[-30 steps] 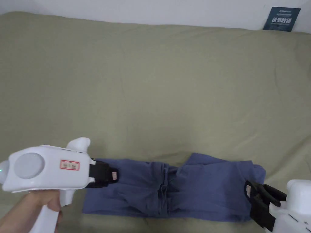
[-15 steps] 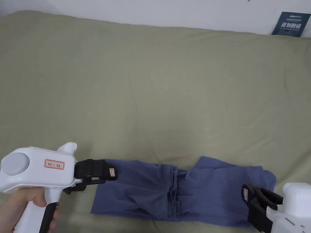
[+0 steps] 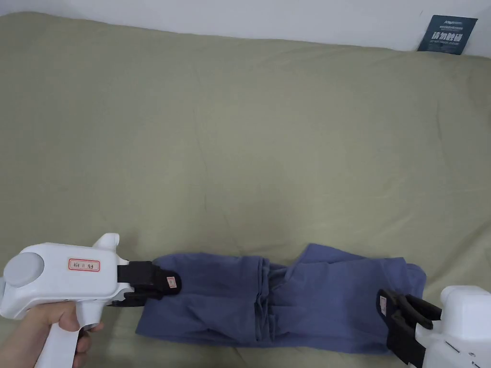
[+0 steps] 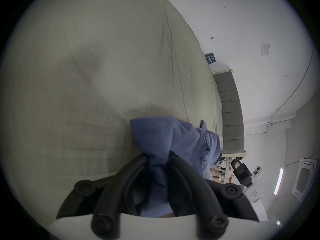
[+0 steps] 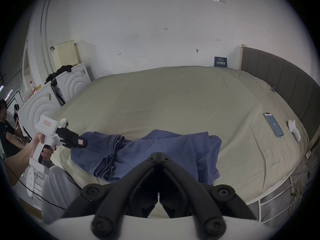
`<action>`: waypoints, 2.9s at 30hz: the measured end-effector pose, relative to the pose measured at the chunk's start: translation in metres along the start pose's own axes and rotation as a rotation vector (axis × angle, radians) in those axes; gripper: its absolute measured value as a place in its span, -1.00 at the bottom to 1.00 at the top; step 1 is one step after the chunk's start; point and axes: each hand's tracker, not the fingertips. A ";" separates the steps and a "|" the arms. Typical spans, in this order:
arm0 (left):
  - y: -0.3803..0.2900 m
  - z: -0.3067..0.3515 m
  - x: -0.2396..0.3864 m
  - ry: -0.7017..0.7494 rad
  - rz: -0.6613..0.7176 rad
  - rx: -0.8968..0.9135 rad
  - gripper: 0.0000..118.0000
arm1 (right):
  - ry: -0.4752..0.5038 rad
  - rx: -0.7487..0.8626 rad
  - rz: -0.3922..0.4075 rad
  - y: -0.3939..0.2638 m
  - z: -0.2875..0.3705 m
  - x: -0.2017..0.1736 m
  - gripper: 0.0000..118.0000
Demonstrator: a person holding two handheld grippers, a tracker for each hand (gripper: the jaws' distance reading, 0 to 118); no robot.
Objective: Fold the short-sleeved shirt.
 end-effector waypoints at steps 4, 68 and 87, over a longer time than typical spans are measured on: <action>0.003 0.026 0.005 -0.004 0.002 0.049 -0.79 | 0.005 0.016 -0.007 0.003 0.005 0.001 -0.97; -0.032 -0.161 0.124 -0.144 -0.207 -0.208 -0.96 | 0.025 -0.049 -0.188 -0.012 0.002 0.052 -0.97; 0.003 0.013 0.042 0.120 -0.217 -0.018 -0.96 | 0.830 -0.492 -0.638 -0.019 -0.213 0.044 -0.97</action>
